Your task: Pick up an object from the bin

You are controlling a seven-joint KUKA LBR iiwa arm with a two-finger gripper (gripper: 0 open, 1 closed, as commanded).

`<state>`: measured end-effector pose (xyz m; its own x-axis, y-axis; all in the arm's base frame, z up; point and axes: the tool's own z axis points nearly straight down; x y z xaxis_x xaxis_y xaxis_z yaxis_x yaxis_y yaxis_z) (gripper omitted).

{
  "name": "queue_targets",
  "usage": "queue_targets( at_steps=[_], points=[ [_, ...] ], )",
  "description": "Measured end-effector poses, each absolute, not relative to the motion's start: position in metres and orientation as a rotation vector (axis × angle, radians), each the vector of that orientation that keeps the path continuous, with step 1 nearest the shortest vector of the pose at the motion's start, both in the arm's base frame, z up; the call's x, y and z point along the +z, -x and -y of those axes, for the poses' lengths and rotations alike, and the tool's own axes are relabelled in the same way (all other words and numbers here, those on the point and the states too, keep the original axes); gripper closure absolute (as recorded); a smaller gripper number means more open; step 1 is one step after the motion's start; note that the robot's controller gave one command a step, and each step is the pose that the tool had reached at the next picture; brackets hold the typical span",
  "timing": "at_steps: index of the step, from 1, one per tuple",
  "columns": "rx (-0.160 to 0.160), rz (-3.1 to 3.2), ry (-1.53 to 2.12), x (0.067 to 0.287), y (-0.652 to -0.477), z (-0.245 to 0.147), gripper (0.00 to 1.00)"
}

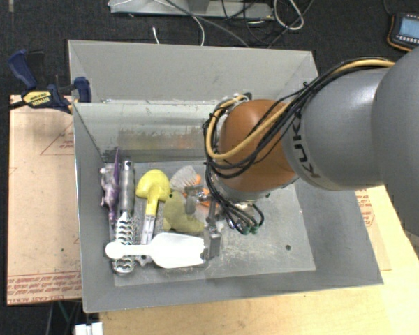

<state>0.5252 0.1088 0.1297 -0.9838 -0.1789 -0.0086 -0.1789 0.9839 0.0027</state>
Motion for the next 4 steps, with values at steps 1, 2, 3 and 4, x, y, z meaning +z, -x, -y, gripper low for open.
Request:
queue_targets(
  at_steps=[1, 2, 3, 4],
  points=[
    [0.006, -3.115, 0.328, 0.124, -0.477, -0.102, 0.00],
    [0.008, -3.121, 0.234, 0.071, -0.526, -0.110, 1.00],
    [0.008, -3.121, 0.233, 0.071, -0.526, -0.110, 1.00],
    [0.011, -3.119, 0.224, 0.070, -0.520, -0.107, 1.00]
  ],
)
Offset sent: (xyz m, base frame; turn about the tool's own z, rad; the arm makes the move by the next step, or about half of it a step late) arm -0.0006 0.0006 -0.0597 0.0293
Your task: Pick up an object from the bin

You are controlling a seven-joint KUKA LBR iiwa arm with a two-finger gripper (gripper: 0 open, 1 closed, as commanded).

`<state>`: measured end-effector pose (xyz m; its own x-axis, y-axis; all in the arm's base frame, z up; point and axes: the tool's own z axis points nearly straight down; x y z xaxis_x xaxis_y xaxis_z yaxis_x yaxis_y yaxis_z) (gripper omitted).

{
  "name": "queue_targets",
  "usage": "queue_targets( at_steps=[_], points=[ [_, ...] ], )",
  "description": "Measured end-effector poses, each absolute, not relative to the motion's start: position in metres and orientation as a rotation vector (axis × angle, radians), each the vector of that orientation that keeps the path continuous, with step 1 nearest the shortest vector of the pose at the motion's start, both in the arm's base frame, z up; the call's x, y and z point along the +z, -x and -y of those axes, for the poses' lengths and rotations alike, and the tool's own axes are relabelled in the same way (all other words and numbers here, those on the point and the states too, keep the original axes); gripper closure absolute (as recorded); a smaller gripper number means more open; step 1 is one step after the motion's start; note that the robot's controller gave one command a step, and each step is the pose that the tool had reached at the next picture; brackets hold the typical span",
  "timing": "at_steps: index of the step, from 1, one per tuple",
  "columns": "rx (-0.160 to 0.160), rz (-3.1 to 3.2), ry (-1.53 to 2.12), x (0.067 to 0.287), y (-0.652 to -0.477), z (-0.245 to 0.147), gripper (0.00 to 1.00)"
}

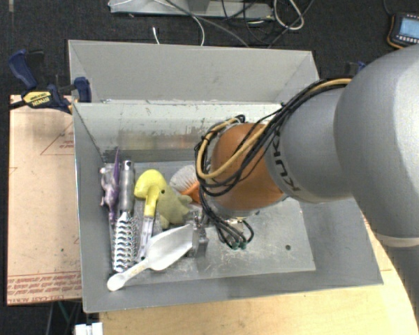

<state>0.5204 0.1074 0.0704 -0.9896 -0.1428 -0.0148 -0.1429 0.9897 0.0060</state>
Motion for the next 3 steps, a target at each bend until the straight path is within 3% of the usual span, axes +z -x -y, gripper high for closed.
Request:
queue_targets(
  at_steps=[2, 3],
  points=[
    [0.010, -3.126, 0.150, 0.111, -0.515, -0.112, 1.00],
    [0.011, -3.124, 0.192, 0.205, -0.520, -0.109, 1.00]
  ],
)
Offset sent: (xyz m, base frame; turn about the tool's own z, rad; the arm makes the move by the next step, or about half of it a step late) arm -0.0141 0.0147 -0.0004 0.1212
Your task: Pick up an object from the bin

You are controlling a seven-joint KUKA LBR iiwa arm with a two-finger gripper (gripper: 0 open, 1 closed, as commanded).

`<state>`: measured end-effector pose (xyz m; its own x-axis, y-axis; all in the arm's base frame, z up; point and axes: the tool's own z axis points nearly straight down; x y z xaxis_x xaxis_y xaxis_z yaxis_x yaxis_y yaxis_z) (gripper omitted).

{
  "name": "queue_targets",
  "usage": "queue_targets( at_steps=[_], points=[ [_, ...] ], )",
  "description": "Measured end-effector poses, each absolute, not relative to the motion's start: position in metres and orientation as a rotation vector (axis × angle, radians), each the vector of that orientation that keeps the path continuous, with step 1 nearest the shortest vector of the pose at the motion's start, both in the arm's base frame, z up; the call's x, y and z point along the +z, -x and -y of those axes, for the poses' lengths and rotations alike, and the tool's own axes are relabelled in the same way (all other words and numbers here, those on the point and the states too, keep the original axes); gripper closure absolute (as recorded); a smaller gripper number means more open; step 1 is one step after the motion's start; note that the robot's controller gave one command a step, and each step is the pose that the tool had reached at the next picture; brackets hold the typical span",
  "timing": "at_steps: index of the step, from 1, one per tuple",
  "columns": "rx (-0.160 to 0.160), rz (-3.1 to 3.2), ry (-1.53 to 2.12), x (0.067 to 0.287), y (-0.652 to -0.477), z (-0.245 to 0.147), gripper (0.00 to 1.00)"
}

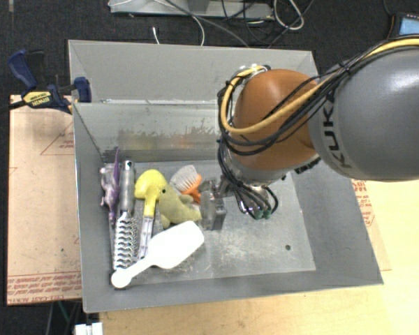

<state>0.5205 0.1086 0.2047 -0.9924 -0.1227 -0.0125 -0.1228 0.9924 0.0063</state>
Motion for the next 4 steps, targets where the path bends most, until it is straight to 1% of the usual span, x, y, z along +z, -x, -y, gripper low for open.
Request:
queue_targets(
  at_steps=[1, 2, 3, 4],
  points=[
    [0.008, -3.150, 0.119, 0.108, -0.510, -0.092, 0.00],
    [0.010, -3.142, 0.118, 0.111, -0.512, -0.093, 0.00],
    [0.012, -3.141, 0.092, 0.073, -0.533, -0.131, 0.00],
    [0.011, -3.137, 0.071, 0.070, -0.493, -0.130, 1.00]
  ],
)
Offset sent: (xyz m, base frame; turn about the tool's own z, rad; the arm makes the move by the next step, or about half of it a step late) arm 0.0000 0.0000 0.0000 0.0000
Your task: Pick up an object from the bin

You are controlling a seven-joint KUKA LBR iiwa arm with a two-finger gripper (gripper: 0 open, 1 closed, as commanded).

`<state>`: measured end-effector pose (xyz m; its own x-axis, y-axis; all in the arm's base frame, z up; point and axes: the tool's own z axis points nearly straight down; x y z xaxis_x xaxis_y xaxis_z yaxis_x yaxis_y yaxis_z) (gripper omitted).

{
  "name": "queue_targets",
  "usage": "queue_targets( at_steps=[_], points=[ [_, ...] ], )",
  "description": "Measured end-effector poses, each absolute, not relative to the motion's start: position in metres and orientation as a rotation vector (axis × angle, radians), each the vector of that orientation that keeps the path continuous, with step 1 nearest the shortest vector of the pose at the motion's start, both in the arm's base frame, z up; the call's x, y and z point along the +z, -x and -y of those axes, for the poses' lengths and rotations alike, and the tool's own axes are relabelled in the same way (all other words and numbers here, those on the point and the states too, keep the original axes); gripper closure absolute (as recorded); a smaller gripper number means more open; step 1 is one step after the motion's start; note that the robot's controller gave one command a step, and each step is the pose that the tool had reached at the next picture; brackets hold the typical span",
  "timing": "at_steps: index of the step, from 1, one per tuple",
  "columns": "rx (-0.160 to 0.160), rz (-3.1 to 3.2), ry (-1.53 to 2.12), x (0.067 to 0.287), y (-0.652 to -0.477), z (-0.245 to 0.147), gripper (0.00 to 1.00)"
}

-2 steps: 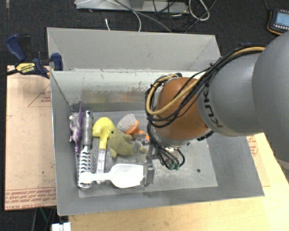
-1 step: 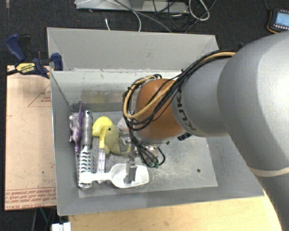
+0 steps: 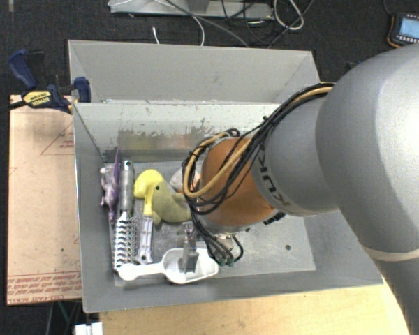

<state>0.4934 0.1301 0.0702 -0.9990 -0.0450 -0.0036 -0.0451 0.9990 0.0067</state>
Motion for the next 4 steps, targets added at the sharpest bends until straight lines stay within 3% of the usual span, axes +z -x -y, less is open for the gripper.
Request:
queue_targets(
  at_steps=[1, 2, 3, 4],
  points=[
    [0.012, -3.129, 0.068, 0.071, -0.496, -0.130, 0.00],
    [0.011, -3.138, 0.068, 0.070, -0.493, -0.130, 1.00],
    [0.011, -3.137, 0.068, 0.070, -0.493, -0.130, 1.00],
    [0.010, -3.141, 0.048, 0.160, -0.502, -0.136, 1.00]
  ],
)
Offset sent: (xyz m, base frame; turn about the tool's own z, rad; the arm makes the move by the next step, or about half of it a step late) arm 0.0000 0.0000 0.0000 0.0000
